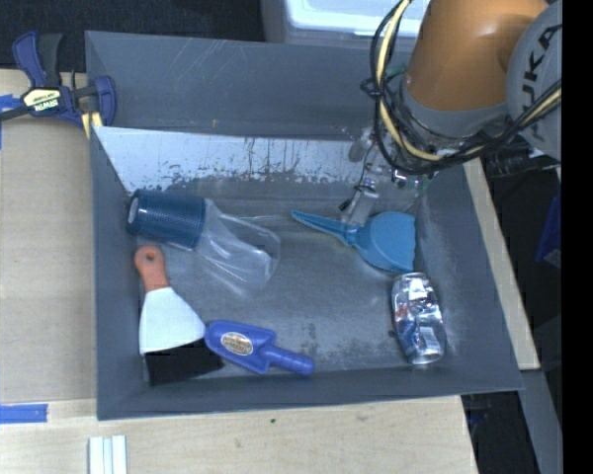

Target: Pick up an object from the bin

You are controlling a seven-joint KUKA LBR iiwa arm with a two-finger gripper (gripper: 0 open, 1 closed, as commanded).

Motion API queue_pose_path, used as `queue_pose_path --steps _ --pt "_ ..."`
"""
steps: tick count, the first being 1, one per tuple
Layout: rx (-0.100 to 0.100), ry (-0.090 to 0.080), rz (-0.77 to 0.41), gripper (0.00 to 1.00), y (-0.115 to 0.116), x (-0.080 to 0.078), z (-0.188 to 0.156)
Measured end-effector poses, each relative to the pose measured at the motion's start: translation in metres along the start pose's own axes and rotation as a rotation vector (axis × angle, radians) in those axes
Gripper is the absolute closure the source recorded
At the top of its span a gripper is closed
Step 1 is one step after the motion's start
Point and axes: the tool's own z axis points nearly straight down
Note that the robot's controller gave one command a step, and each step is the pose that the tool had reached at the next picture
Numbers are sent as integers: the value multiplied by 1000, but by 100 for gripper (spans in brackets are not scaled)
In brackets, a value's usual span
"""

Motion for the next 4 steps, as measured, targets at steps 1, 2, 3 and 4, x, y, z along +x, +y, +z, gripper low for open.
queue_pose_path --steps 1,2,3,4 --pt "1 4 -328 0 -31 26 23" --pt "0 1 -179 0 -31 17 -61" --pt "1 5 -111 0 -44 10 9" --pt "-2 -4 42 0 -24 13 -12"
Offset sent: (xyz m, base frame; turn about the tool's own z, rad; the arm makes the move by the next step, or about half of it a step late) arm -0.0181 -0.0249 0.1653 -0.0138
